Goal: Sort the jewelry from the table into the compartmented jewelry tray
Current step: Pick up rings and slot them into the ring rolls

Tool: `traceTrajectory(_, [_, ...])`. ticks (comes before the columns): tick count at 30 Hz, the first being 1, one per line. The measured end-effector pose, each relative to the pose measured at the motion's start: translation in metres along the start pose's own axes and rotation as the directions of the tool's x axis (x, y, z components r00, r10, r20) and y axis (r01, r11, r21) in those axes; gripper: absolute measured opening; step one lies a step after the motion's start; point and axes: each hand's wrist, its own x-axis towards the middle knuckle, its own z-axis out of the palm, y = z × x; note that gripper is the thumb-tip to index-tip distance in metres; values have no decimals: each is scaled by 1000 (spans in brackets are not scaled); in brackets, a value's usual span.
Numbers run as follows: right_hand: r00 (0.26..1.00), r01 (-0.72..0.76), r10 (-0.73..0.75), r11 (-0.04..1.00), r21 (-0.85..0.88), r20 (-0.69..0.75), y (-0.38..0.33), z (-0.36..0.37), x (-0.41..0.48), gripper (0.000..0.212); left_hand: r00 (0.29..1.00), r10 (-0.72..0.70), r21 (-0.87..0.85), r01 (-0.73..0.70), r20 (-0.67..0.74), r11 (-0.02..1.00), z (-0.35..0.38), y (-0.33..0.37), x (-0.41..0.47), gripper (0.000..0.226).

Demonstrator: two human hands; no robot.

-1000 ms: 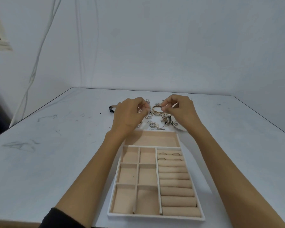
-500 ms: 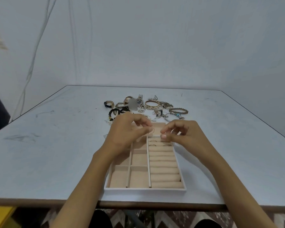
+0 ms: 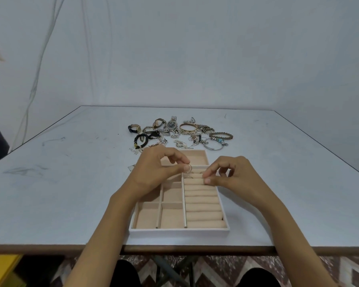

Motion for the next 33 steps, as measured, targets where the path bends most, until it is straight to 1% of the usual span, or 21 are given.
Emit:
traceTrajectory(7, [1000,-25,25,1000,14,10,1,1,1,14,1000,1,10,-1,-1,1000,0,0,0,14])
traceTrajectory(12, [999,-26,25,999,31,28,1,-1,0,12,1000,0,20,0,12,1000,1,-1,0,14])
traceTrajectory(17, [1000,-9,10,999,41,-19,2,-4,0,6,1000,7,18,-7,15,1000,1,-2,0,12])
traceTrajectory(19, [1000,-14,15,999,41,-12,2,-3,0,5,1000,9,22,-10,22,1000,1,-2,0,12])
traceTrajectory(22, [1000,-21,21,999,45,1,2,-2,-1,5,1000,18,27,-18,25,999,1,-3,0,12])
traceTrajectory(26, [999,-27,28,999,42,-20,3,-2,0,5,1000,11,12,-11,26,1000,1,-3,0,15])
traceTrajectory(33, [999,-26,27,1000,16,-26,3,0,0,9,999,22,28,-23,41,999,1,-5,0,11])
